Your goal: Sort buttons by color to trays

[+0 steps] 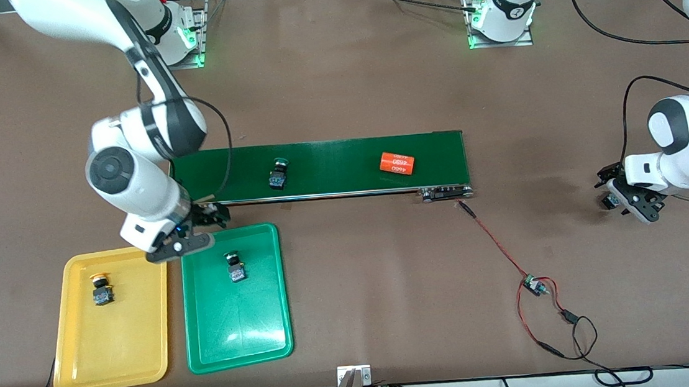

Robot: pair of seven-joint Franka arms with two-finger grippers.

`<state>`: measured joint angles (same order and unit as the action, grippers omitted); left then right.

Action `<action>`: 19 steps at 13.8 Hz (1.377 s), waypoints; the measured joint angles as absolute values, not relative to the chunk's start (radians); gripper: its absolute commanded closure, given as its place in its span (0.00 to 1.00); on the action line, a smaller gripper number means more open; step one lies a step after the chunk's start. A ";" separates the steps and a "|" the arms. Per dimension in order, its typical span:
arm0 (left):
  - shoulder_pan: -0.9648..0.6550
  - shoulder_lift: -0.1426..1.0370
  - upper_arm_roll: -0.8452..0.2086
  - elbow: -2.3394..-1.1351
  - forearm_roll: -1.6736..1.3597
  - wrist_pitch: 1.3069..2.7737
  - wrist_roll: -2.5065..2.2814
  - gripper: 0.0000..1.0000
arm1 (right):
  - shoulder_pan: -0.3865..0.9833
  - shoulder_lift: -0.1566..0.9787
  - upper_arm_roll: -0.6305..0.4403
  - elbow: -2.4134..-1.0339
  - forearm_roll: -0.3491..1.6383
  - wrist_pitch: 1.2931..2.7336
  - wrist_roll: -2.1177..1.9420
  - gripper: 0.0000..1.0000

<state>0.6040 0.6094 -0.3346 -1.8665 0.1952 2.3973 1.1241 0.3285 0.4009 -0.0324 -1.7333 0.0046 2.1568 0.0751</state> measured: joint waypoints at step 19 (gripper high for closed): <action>0.598 0.593 -0.331 -1.839 0.196 2.353 1.216 1.00 | 0.281 -0.122 0.010 -2.432 0.115 2.425 0.177 0.00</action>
